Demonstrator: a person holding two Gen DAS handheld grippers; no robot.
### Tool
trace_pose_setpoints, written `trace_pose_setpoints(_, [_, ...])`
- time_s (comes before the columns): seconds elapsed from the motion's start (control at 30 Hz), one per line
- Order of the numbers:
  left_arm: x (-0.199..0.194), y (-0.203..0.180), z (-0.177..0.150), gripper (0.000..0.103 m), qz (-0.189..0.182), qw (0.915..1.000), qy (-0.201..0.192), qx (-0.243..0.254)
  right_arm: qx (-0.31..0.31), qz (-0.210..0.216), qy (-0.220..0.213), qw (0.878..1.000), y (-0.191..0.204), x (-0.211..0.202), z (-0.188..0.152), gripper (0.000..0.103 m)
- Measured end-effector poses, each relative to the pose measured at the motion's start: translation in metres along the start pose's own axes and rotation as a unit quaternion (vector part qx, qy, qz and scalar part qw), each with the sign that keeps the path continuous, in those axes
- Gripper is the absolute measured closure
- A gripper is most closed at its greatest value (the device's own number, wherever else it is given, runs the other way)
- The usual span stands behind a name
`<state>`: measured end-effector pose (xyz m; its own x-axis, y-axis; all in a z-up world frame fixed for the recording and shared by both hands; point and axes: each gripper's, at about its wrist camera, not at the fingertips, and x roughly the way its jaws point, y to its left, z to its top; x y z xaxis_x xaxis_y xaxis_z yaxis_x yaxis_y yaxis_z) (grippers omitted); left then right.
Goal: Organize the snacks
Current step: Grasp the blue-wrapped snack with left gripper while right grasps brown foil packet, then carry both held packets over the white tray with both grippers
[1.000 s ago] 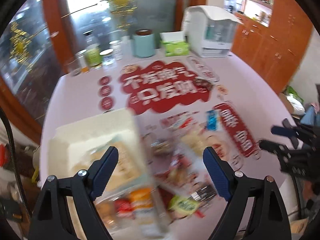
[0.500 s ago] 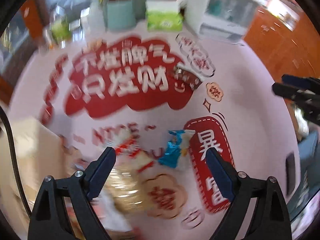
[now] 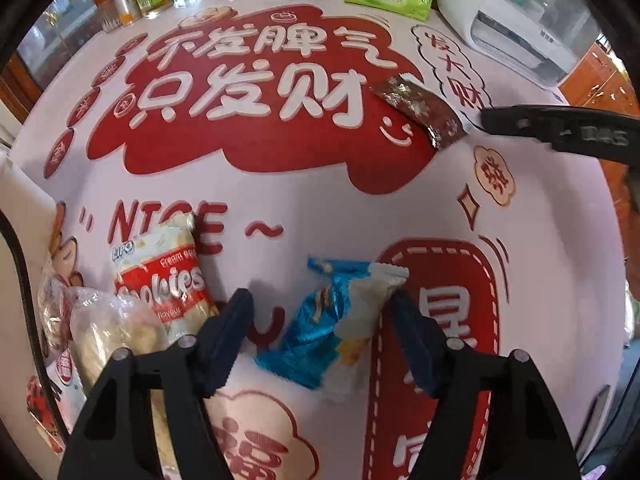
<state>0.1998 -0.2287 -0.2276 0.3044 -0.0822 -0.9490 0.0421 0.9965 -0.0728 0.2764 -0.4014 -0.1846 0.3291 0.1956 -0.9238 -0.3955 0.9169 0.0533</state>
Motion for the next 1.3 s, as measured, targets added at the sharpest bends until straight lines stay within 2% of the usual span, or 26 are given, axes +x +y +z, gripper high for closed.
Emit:
trace_pose_setpoints(0.03, [0.000, -0.001, 0.000, 0.049, 0.007, 1.0000, -0.005, 0.002, -0.004, 0.002, 0.002, 1.000, 0.002, 0.007, 0.002, 0.049])
trace_pose_setpoints(0.07, [0.001, -0.001, 0.002, 0.062, 0.014, 0.9998, -0.011, 0.003, -0.007, 0.008, 0.004, 1.000, 0.005, 0.015, 0.004, 0.049])
trace_pose_setpoints(0.1, [0.002, 0.000, 0.005, 0.067, 0.019, 0.9997, -0.014, 0.002, -0.010, 0.016, 0.006, 1.000, 0.008, 0.022, 0.007, 0.049])
trace_pose_setpoints(0.2, [0.002, 0.011, 0.012, 0.076, 0.012, 0.9993, -0.018, -0.031, -0.021, 0.026, 0.003, 0.999, 0.016, 0.036, 0.013, 0.049])
trace_pose_setpoints(0.33, [0.002, 0.022, 0.019, 0.078, 0.006, 0.9981, -0.021, -0.058, -0.036, 0.033, -0.001, 0.999, 0.024, 0.049, 0.019, 0.049])
trace_pose_setpoints(0.4, [0.001, 0.023, 0.021, 0.079, 0.005, 0.9979, -0.024, -0.060, -0.052, 0.021, -0.012, 0.998, 0.029, 0.051, 0.019, 0.049])
trace_pose_setpoints(0.43, [-0.002, 0.025, 0.020, 0.079, 0.004, 0.9977, -0.026, -0.062, -0.062, 0.014, -0.014, 0.998, 0.031, 0.051, 0.019, 0.051])
trace_pose_setpoints(0.47, [-0.003, 0.025, 0.021, 0.080, 0.002, 0.9976, -0.027, -0.064, -0.073, 0.003, -0.017, 0.997, 0.034, 0.051, 0.018, 0.058])
trace_pose_setpoints(0.67, [-0.015, 0.023, 0.019, 0.081, -0.014, 0.9971, -0.035, -0.066, -0.084, 0.030, -0.026, 0.996, 0.041, 0.045, 0.004, 0.064])
trace_pose_setpoints(0.9, [-0.046, 0.020, 0.008, 0.081, -0.025, 0.9974, -0.046, -0.049, -0.058, 0.072, -0.010, 0.996, 0.053, 0.031, -0.028, 0.066])
trace_pose_setpoints(1.3, [-0.104, 0.042, -0.042, 0.081, -0.044, 0.9978, -0.046, -0.017, -0.019, 0.094, 0.001, 0.995, 0.090, -0.018, -0.100, 0.066])
